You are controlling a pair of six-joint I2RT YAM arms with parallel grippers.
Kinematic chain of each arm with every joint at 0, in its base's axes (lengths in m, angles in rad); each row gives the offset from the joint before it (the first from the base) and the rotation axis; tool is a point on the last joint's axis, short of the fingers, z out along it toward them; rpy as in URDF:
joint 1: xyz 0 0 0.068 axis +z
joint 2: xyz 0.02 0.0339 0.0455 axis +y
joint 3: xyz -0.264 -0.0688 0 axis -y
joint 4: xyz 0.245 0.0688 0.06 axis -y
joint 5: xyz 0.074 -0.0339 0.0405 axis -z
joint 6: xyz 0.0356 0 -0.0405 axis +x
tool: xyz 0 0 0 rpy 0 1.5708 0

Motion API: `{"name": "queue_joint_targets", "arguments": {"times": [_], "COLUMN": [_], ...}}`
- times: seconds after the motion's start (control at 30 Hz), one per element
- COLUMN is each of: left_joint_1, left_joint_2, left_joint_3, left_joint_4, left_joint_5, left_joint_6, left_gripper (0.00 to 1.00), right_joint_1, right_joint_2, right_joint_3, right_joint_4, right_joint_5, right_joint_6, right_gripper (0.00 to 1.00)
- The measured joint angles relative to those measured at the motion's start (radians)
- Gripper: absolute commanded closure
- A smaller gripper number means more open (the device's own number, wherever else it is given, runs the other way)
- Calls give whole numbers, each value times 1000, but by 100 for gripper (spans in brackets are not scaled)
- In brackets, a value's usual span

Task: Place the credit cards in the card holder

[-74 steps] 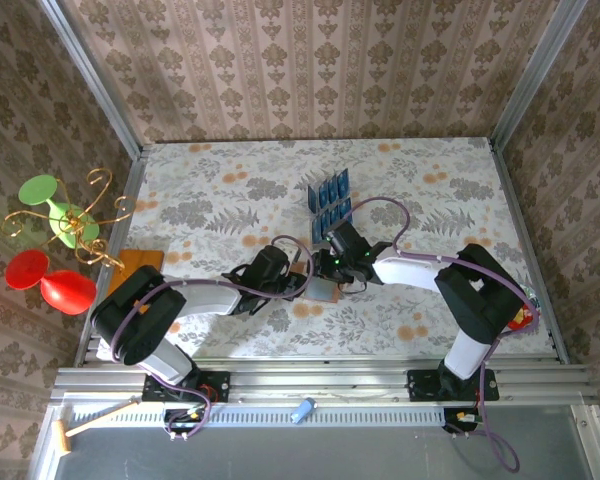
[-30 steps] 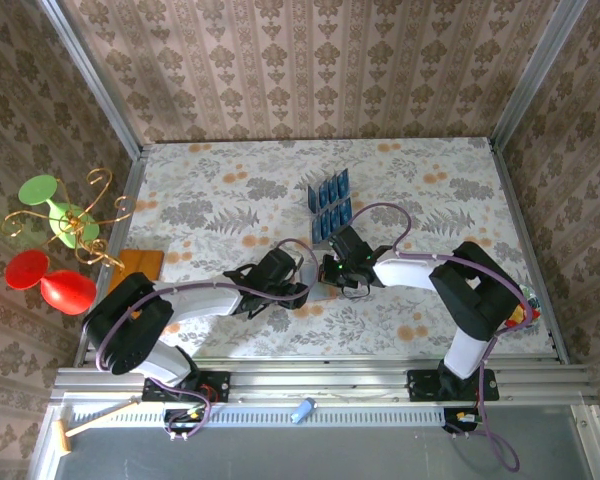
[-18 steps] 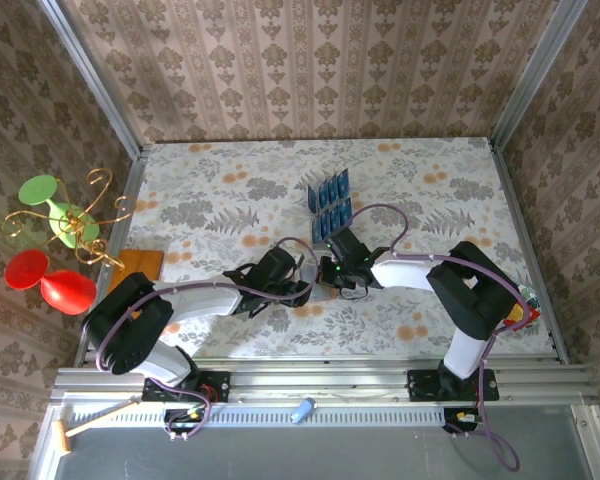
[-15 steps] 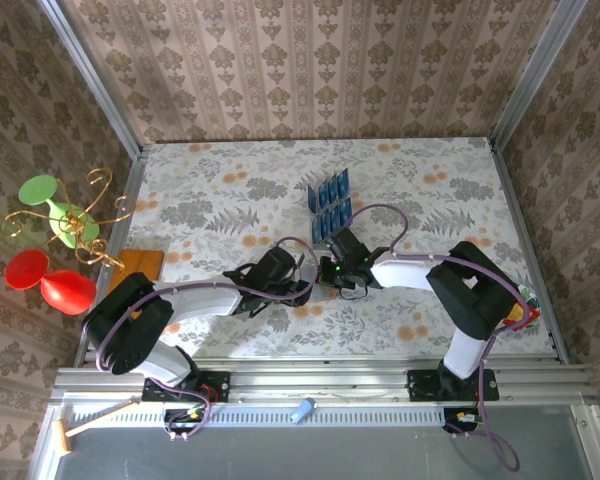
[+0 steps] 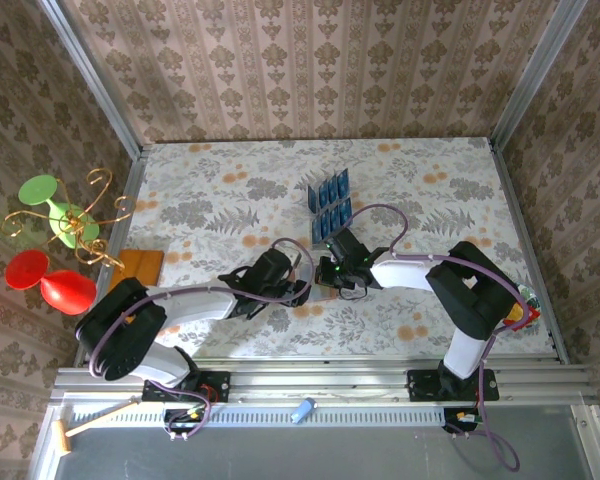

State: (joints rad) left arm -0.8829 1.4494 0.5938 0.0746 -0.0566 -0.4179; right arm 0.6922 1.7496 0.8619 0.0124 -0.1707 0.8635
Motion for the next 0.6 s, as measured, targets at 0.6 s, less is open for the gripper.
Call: {"name": "queue_joint_targets", "arguments": {"times": [0.6], "left_joint_1": [0], "left_joint_2": [87], "left_joint_3": [37], "left_joint_4": [9], "left_joint_5": [-13], "left_joint_6": [4], "left_gripper": [30], "right_joint_1": [0], "right_joint_2": [0], "right_joint_3": [1], "right_joint_4": [-1], "right_joint_5": [-2], "right_joint_6": [3], "right_gripper": [90]}}
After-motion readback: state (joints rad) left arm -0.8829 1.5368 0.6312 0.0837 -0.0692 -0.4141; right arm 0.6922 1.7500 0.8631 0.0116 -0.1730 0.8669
